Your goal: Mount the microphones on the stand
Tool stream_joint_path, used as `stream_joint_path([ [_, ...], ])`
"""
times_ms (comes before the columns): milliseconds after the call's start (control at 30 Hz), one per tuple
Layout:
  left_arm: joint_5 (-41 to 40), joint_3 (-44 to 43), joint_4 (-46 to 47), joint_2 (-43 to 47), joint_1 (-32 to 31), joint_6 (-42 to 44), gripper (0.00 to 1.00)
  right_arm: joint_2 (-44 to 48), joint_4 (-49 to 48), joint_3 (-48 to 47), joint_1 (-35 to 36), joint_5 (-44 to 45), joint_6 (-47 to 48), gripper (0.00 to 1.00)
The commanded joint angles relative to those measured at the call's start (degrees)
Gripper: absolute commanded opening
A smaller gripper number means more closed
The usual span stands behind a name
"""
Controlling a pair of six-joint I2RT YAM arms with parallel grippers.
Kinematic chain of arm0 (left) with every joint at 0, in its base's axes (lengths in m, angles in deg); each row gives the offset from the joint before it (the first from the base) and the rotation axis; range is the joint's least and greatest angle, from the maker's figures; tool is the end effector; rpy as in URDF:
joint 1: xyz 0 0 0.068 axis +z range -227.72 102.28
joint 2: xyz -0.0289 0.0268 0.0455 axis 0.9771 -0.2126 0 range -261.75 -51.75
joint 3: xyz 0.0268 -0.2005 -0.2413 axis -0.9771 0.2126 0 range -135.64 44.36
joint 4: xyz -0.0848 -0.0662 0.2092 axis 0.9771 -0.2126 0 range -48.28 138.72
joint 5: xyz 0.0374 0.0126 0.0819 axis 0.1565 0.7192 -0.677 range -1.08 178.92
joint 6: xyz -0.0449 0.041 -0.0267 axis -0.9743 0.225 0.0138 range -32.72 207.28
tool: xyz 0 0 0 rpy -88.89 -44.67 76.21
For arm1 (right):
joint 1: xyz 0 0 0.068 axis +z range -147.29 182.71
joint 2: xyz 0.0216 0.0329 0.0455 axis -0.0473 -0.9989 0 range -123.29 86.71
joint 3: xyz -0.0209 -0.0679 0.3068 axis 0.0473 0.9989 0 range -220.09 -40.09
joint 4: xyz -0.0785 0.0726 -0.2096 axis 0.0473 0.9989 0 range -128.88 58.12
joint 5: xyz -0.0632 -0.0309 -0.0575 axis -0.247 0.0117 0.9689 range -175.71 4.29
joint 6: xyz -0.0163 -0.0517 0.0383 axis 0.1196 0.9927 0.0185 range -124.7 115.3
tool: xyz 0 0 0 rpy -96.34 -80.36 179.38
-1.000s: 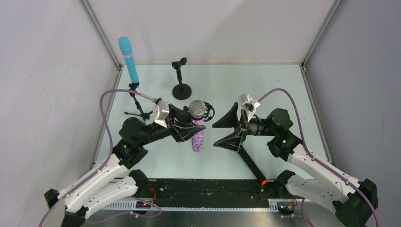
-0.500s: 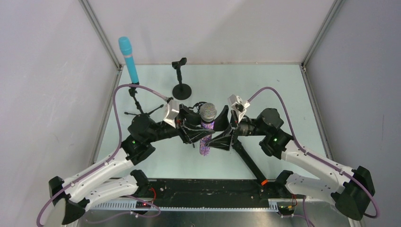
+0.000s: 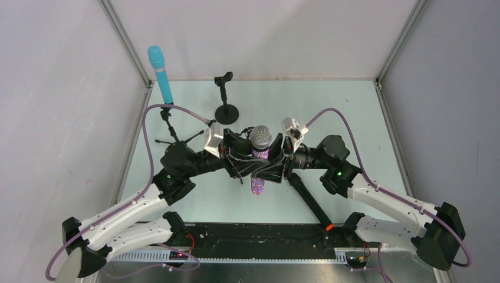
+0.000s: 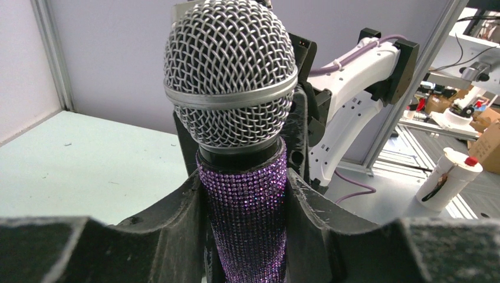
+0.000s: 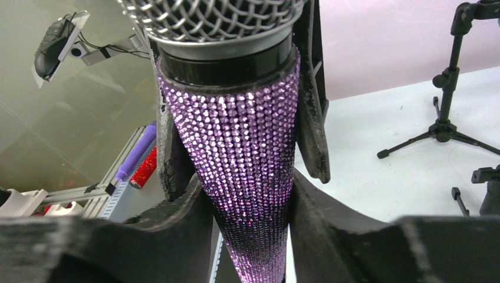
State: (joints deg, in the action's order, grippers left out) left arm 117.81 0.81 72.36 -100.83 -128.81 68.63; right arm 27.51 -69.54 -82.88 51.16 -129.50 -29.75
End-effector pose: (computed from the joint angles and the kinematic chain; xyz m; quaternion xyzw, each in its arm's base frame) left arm 0.0773 -0.1361 0.4218 0.3526 0.4895 -0.5683 0.5595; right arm 0.1028 0.1709 0.4012 -0.4038 0.4982 0.6217 0.4498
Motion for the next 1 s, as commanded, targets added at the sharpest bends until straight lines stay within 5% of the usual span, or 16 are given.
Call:
stream_joint_path([
  [0,-0.5,-2.1,4.7,0.7,-0.5,0.5,0.00,-0.3,-4.0,-2.3,0.3,1.4,-1.5,0.21],
  [67,-0.6,-1.7,4.8,0.9,-0.5,0.7,0.03,-0.3,-3.9,-2.3,0.3,1.4,-1.6,0.04],
  [200,-2.1,-0.8,4.8,1.2,-0.5,0.6,0.18,-0.1,-3.2,-2.3,0.3,1.5,-1.0,0.00],
  [233,-2.2,-0.6,4.9,1.1,-0.5,0.6,0.26,0.0,-3.0,-2.3,0.4,1.5,-0.8,0.00],
  [333,-3.5,-0.1,5.0,1.0,-0.5,1.1,0.78,0.3,-2.3,-2.3,0.3,1.7,-0.3,0.00],
  [400,-5.2,0.8,5.0,1.6,-0.5,1.6,0.96,0.8,-0.9,-2.3,0.3,2.8,0.6,0.00],
  [967,-23.9,17.3,4.5,14.3,-0.6,2.5,1.00,9.7,10.6,0.2,-6.5,8.9,9.9,0.00],
])
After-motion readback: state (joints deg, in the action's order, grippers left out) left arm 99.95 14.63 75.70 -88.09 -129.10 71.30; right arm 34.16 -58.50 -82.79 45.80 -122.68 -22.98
